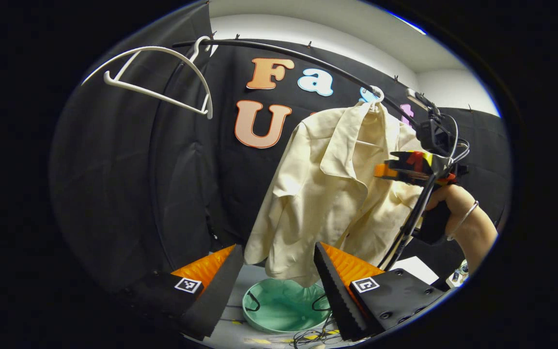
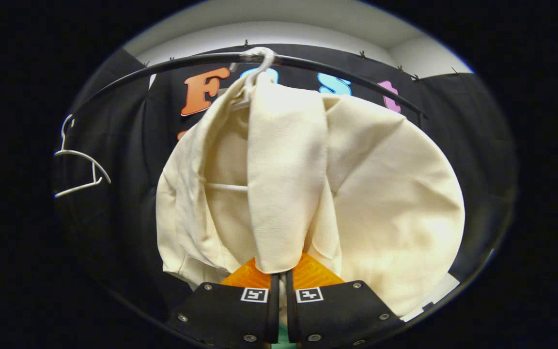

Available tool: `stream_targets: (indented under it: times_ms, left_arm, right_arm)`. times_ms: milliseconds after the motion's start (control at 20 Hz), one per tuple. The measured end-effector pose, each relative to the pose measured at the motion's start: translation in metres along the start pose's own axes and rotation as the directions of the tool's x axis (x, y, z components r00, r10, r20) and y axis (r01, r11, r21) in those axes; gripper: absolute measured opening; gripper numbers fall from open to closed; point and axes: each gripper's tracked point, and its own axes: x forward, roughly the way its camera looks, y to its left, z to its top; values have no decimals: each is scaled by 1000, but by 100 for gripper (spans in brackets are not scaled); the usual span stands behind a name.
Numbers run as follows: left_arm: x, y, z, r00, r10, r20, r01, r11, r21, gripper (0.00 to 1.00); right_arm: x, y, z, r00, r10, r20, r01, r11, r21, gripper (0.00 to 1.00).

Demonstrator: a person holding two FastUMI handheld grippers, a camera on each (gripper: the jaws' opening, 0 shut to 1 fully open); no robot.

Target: Grasp the clothes on the hanger with both hands and then place them into the laundry hamper below.

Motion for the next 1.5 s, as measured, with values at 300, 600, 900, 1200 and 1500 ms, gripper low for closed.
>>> stream_targets:
  times_ms: [300,600,900,1200,1500]
  left_arm:
    - [23,-11,-1,999,-28,-33,27,999,-43,97]
    - [64,-65,35,987,-161,-4,159,980,-122,97]
    - [156,-114,102,982,-161,100,169,983,-72,97]
    - [216,-159,125,967,-200,159,216,972,-90,97]
    - [249,-140,67,974,-226,-10,222,967,-125,91]
  right_arm:
    - [-46,-29,24,998,9,68,-11,999,31,2]
    - [-74,-31,38,994,41,106,-47,998,53,0]
    - [-85,-27,50,990,72,122,-82,993,84,0]
    - [-92,-32,62,986,95,139,-112,987,117,0]
    - [-100,-35,61,984,113,134,-133,980,145,2]
